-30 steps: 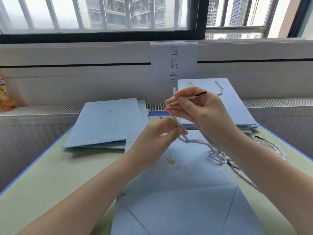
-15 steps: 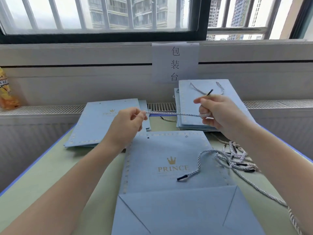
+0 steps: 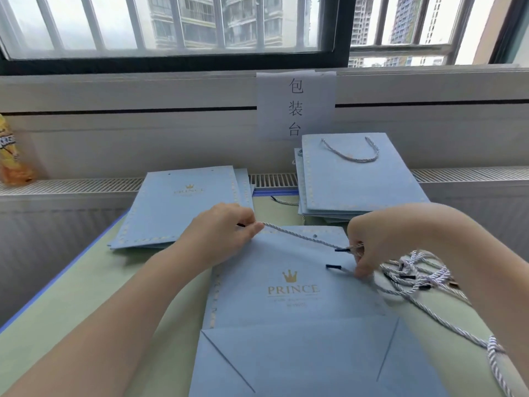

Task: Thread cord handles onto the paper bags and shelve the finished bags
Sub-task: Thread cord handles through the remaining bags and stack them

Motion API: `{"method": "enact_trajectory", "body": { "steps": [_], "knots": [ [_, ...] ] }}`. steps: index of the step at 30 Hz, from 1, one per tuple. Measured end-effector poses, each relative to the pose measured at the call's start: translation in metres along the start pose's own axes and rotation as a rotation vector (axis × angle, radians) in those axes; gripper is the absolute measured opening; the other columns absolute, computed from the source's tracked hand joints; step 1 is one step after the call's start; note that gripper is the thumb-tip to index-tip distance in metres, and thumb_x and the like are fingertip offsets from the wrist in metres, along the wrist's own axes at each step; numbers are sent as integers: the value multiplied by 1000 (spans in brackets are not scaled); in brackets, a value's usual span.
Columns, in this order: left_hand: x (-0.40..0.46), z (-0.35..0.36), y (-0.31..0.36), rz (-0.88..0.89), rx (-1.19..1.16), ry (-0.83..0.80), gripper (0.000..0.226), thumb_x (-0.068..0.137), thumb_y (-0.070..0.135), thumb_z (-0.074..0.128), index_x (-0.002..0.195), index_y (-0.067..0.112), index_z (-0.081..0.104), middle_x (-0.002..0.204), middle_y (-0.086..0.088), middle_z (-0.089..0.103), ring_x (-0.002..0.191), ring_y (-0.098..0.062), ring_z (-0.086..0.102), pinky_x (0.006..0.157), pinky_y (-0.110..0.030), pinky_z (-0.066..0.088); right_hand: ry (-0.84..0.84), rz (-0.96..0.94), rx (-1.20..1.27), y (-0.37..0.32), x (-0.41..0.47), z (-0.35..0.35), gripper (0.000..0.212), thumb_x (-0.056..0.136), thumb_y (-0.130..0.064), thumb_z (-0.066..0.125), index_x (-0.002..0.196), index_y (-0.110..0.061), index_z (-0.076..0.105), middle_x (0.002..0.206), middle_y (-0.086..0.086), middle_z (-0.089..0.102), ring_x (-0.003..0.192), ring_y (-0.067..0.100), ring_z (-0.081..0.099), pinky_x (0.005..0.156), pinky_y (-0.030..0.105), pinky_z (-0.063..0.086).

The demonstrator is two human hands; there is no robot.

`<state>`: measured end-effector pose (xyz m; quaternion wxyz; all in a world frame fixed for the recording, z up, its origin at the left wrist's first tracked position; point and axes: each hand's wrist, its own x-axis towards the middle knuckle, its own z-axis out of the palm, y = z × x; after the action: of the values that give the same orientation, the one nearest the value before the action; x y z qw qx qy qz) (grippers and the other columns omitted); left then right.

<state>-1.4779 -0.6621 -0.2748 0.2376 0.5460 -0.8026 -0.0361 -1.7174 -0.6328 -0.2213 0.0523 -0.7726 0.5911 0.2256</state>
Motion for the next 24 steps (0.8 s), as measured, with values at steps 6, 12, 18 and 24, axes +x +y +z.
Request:
{"method": "enact_trajectory", "body": {
  "steps": [6, 12, 18, 24],
  "knots": [
    [2, 2, -1, 93, -87, 120, 23, 95, 34, 50, 83, 20, 65, 91, 10, 56, 93, -12, 46, 82, -37, 44, 243, 97, 82, 1, 1, -4, 39, 86, -37, 64, 67, -13, 39, 65, 0, 44, 54, 14, 38, 49, 24, 27],
    [4, -10, 8, 15, -430, 203, 23, 98, 13, 48, 98, 16, 70, 63, 1, 51, 58, -16, 41, 55, -15, 33, 744, 38, 396, -20, 19, 0, 25, 98, -29, 41, 86, -9, 51, 84, 8, 55, 79, 31, 52, 60, 32, 34],
    [-2, -10, 19, -69, -753, 10, 20, 92, -3, 53, 92, 11, 67, 69, 1, 66, 62, -5, 59, 56, -15, 44, 920, -448, 673, -58, 36, 20, 31, 93, -26, 55, 122, -15, 50, 109, -4, 51, 99, 5, 48, 81, 14, 36],
    [-5, -18, 29, -152, -877, -137, 24, 87, 24, 65, 91, 4, 51, 68, -7, 72, 61, -16, 67, 54, -18, 50, 935, -500, 752, -76, 42, 26, 23, 89, -15, 61, 111, -17, 57, 79, -12, 58, 71, 1, 52, 69, 21, 43]
  ]
}}
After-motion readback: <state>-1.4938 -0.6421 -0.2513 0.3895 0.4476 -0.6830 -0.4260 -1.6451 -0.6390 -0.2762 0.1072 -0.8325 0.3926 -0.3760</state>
